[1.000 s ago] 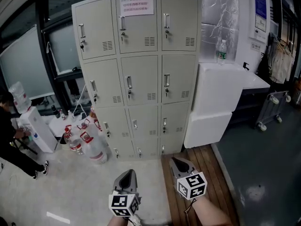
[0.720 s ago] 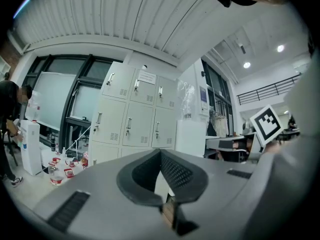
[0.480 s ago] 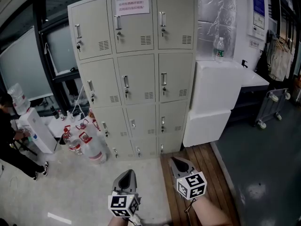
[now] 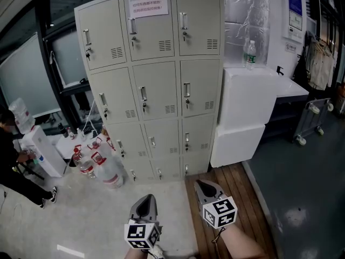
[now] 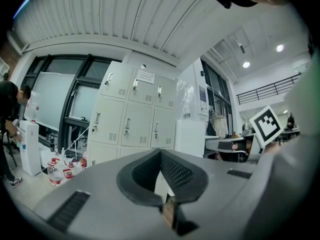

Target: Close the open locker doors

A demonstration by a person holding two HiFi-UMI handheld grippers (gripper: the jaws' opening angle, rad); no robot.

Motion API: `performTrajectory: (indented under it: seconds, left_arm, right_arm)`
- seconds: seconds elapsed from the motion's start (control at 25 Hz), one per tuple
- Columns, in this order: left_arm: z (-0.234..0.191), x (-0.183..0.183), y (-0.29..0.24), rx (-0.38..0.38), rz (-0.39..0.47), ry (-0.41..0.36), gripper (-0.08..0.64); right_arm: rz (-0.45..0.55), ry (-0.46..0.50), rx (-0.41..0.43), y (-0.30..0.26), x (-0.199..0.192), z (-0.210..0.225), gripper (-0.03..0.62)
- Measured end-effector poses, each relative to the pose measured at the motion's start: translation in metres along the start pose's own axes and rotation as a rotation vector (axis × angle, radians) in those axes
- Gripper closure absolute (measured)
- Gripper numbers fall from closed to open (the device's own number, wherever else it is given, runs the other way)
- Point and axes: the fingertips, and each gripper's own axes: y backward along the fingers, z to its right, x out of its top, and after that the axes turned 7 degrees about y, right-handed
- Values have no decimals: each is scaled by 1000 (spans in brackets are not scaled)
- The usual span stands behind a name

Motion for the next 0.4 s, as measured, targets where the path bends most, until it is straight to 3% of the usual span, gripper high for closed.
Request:
performTrajectory:
  seconds: [0.4]
  left_arm:
    - [3,-4,5,-7,-31,12,557]
  right_arm:
    - [1,2,12,-1,-2,-4,592]
